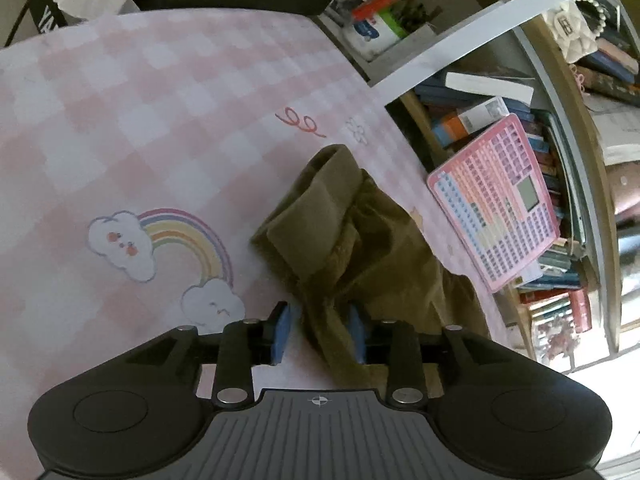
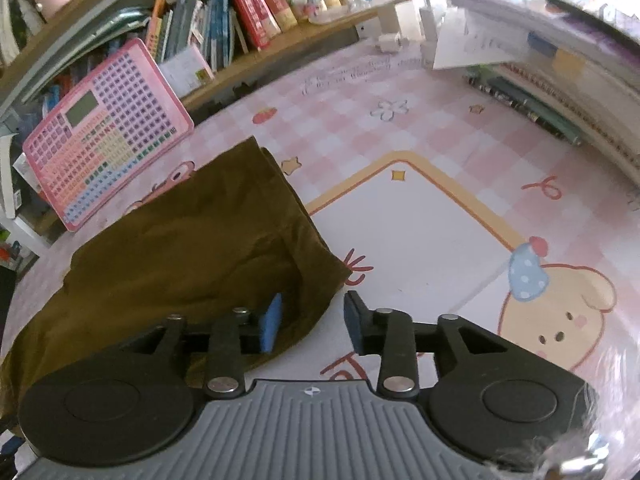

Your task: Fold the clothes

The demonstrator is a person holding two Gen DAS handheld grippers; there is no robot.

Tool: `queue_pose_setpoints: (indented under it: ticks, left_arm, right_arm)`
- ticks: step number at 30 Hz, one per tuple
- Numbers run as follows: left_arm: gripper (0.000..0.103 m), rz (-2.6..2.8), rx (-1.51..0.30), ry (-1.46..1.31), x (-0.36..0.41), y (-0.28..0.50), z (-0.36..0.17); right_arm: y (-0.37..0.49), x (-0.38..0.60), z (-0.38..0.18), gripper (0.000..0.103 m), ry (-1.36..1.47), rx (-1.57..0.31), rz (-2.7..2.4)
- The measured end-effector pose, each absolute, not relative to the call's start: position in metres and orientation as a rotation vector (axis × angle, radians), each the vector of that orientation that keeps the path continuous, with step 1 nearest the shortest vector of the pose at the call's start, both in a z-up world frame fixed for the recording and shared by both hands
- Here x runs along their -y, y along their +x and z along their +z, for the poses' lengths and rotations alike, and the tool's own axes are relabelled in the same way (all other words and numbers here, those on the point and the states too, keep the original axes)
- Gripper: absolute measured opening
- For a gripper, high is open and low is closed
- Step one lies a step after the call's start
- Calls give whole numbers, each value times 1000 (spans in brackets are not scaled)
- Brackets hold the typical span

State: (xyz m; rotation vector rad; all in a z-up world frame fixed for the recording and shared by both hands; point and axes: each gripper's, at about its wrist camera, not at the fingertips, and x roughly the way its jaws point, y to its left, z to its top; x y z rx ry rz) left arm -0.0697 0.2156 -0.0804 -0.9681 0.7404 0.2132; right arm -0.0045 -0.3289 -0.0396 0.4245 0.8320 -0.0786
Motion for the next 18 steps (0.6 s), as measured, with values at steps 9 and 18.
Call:
queue_pose_setpoints:
  ticks: [9,18]
  left_arm:
    - [31,171,-751,-867,-196,-91,-69]
    - [31,51,-809,-777,-156,-108,-73]
  right_arm:
    - [-43,274,-24,54,289,-776,25]
    - [-77,204,-27,59,93,-799,200]
